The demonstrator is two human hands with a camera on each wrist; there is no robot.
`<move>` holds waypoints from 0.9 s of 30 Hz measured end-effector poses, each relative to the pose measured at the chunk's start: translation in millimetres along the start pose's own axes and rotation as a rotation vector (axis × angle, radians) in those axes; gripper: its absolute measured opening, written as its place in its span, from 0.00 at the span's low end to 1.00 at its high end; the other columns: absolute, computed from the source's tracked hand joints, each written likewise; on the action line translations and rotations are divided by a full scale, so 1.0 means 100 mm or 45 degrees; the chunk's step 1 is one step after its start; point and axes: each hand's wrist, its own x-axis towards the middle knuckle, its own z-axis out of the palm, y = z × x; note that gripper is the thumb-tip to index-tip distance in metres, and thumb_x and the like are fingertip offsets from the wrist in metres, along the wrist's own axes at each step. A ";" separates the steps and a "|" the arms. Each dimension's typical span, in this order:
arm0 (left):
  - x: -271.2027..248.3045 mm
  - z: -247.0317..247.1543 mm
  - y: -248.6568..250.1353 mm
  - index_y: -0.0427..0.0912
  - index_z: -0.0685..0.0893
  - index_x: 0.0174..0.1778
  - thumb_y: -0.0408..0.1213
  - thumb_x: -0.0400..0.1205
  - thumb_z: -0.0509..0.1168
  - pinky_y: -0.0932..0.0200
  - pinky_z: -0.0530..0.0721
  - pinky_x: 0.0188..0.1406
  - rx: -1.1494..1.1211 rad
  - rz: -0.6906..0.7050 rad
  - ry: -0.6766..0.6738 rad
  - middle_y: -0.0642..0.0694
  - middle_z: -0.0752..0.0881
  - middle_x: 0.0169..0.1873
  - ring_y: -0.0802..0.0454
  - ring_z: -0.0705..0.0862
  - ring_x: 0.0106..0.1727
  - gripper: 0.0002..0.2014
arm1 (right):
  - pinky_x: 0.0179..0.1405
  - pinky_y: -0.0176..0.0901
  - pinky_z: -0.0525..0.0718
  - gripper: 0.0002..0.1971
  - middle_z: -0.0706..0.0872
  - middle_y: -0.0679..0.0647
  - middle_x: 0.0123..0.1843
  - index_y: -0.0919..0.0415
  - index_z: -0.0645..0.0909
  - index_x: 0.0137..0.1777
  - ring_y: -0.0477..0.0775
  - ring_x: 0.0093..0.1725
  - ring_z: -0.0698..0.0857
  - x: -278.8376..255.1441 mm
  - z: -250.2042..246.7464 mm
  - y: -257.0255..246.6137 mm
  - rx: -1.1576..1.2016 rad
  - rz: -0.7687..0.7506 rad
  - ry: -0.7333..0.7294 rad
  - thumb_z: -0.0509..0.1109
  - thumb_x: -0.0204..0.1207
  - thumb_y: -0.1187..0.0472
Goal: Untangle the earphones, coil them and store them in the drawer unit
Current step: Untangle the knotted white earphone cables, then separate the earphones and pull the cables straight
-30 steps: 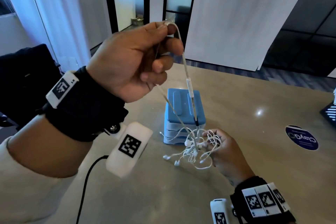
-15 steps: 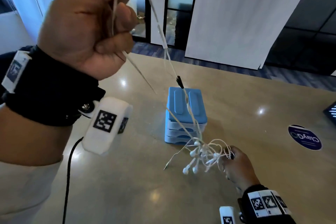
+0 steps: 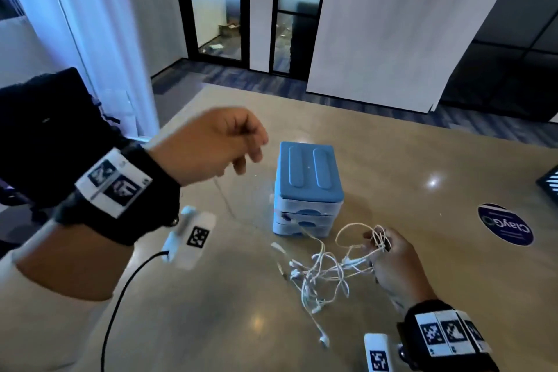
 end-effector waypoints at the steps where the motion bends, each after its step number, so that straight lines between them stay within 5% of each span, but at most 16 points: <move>1: 0.01 0.04 -0.12 0.45 0.84 0.43 0.32 0.84 0.65 0.62 0.72 0.21 0.109 -0.049 -0.044 0.47 0.89 0.34 0.55 0.83 0.26 0.06 | 0.28 0.41 0.79 0.11 0.90 0.50 0.38 0.52 0.86 0.46 0.44 0.27 0.83 -0.02 -0.01 -0.09 0.057 -0.027 -0.010 0.72 0.80 0.71; 4: -0.03 0.17 -0.41 0.50 0.87 0.44 0.40 0.81 0.67 0.64 0.81 0.35 0.615 -0.118 -0.192 0.50 0.89 0.38 0.54 0.87 0.36 0.03 | 0.23 0.40 0.77 0.09 0.86 0.49 0.34 0.52 0.85 0.45 0.45 0.24 0.78 -0.08 -0.09 -0.39 0.206 -0.153 -0.081 0.73 0.81 0.68; 6: -0.06 0.26 -0.61 0.57 0.87 0.49 0.49 0.80 0.66 0.58 0.83 0.53 0.935 -0.220 -0.224 0.52 0.86 0.50 0.53 0.85 0.48 0.06 | 0.21 0.40 0.75 0.10 0.86 0.49 0.36 0.51 0.85 0.44 0.45 0.24 0.77 -0.11 -0.14 -0.59 0.323 -0.202 -0.126 0.72 0.81 0.69; 9: -0.15 0.43 -0.76 0.68 0.83 0.60 0.59 0.77 0.64 0.48 0.81 0.64 1.115 -0.351 -0.213 0.54 0.77 0.64 0.49 0.79 0.62 0.15 | 0.21 0.40 0.74 0.19 0.88 0.49 0.42 0.43 0.85 0.39 0.46 0.23 0.75 -0.18 -0.18 -0.85 0.433 -0.287 -0.179 0.72 0.82 0.70; 16: -0.21 1.03 -0.81 0.65 0.78 0.71 0.50 0.78 0.68 0.51 0.74 0.73 0.820 0.048 -0.399 0.59 0.81 0.69 0.55 0.74 0.73 0.23 | 0.16 0.41 0.74 0.17 0.85 0.62 0.42 0.45 0.85 0.40 0.49 0.24 0.75 -0.30 -0.23 -1.19 0.436 -0.414 -0.242 0.72 0.82 0.70; 19: -0.20 1.25 -1.03 0.62 0.72 0.76 0.57 0.74 0.72 0.48 0.74 0.74 0.902 0.002 -0.539 0.55 0.80 0.71 0.52 0.73 0.75 0.33 | 0.18 0.41 0.72 0.15 0.85 0.65 0.43 0.47 0.84 0.40 0.54 0.24 0.73 -0.30 -0.29 -1.25 0.449 -0.466 -0.238 0.72 0.82 0.69; 23: -0.22 1.31 -1.40 0.61 0.66 0.80 0.58 0.68 0.76 0.42 0.69 0.77 1.125 -0.157 -0.686 0.54 0.73 0.77 0.48 0.68 0.79 0.44 | 0.16 0.39 0.74 0.08 0.83 0.49 0.35 0.56 0.84 0.47 0.49 0.27 0.77 -0.30 -0.43 -1.30 0.471 -0.513 -0.206 0.71 0.82 0.71; 25: -0.26 1.27 -1.59 0.65 0.64 0.80 0.58 0.70 0.75 0.40 0.69 0.77 1.161 -0.206 -0.713 0.56 0.67 0.80 0.48 0.64 0.81 0.42 | 0.15 0.38 0.74 0.07 0.81 0.48 0.33 0.60 0.83 0.48 0.49 0.29 0.77 -0.30 -0.50 -1.32 0.497 -0.541 -0.189 0.71 0.82 0.72; 27: -0.26 1.20 -1.73 0.67 0.72 0.74 0.56 0.74 0.72 0.47 0.72 0.74 1.085 -0.158 -0.616 0.56 0.72 0.72 0.50 0.69 0.76 0.31 | 0.15 0.37 0.73 0.07 0.82 0.47 0.33 0.59 0.83 0.48 0.49 0.29 0.77 -0.28 -0.55 -1.33 0.551 -0.533 -0.180 0.70 0.82 0.72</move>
